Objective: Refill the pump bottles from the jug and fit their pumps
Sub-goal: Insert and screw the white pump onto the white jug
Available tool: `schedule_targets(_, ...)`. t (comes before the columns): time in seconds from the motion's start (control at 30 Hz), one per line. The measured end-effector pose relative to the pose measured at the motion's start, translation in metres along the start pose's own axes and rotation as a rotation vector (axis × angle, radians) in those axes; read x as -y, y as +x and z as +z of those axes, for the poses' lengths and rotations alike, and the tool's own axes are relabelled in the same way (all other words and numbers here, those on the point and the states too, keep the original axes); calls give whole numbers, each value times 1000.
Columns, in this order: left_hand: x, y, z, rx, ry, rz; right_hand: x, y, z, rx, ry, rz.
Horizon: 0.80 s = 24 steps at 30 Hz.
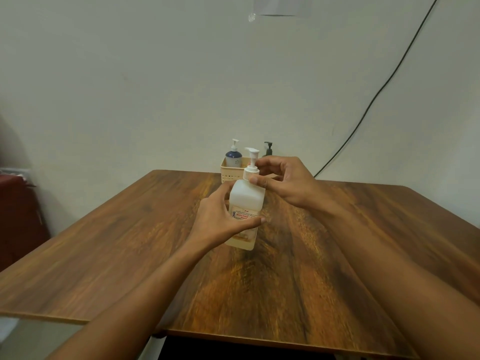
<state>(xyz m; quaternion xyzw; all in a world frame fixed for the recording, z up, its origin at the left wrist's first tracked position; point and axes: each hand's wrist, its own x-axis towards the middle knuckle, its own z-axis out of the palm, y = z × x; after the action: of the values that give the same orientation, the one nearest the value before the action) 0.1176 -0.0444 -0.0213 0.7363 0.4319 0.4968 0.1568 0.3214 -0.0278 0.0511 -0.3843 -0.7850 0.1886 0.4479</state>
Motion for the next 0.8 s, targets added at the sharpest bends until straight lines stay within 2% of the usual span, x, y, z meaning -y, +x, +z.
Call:
schedule_targets(0.27, 3, -3, 2, 3, -25, 12, -1, -3, -3, 55, -21, 14)
schedule_targets(0.4, 1, -1, 5, 5, -56, 18, -1, -6, 2, -2, -53, -29)
schedule_targets(0.5, 0, -1, 5, 43, -73, 20, -9, -13, 6, -35, 8, -11)
schedule_targets(0.7, 2, -2, 1, 158, -125, 18, -18, -16, -8, 104, 167, 45)
schedule_targets(0.8, 1, -3, 3, 164, -136, 9, -15, -13, -11, 107, 87, 38)
